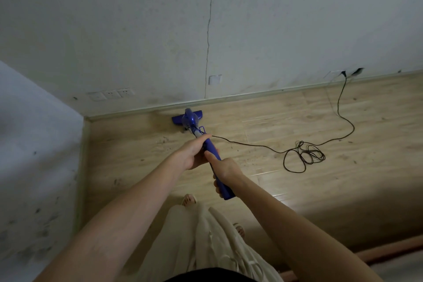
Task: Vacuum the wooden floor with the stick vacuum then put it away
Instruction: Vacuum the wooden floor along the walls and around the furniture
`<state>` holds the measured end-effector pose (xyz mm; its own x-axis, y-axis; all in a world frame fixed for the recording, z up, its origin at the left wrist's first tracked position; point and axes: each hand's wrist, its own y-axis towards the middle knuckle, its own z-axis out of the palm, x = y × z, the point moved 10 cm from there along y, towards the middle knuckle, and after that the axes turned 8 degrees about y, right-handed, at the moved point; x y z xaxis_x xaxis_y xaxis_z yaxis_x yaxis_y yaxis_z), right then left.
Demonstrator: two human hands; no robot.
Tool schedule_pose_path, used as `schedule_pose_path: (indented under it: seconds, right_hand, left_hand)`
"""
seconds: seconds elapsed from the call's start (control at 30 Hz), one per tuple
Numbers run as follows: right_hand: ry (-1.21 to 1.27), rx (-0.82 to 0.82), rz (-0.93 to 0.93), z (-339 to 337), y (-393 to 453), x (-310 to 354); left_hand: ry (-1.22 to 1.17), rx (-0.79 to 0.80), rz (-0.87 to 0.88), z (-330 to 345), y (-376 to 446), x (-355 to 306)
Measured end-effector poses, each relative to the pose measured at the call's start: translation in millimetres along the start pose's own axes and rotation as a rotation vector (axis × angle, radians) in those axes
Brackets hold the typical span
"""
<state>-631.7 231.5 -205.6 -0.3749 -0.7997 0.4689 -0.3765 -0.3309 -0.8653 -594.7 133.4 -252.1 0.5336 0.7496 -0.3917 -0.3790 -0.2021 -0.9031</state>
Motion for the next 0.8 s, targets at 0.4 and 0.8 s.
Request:
schedule_pose_path:
  seconds: [0.4, 0.8]
  right_hand:
    - [-0.071, 0.046, -0.004, -45, -33, -21]
    - [0.123, 0.042, -0.036, 21, 5, -3]
  left_hand:
    - [-0.107, 0.097, 0.008, 46, -17, 33]
    - [-0.124, -0.027, 0.015, -14, 7, 9]
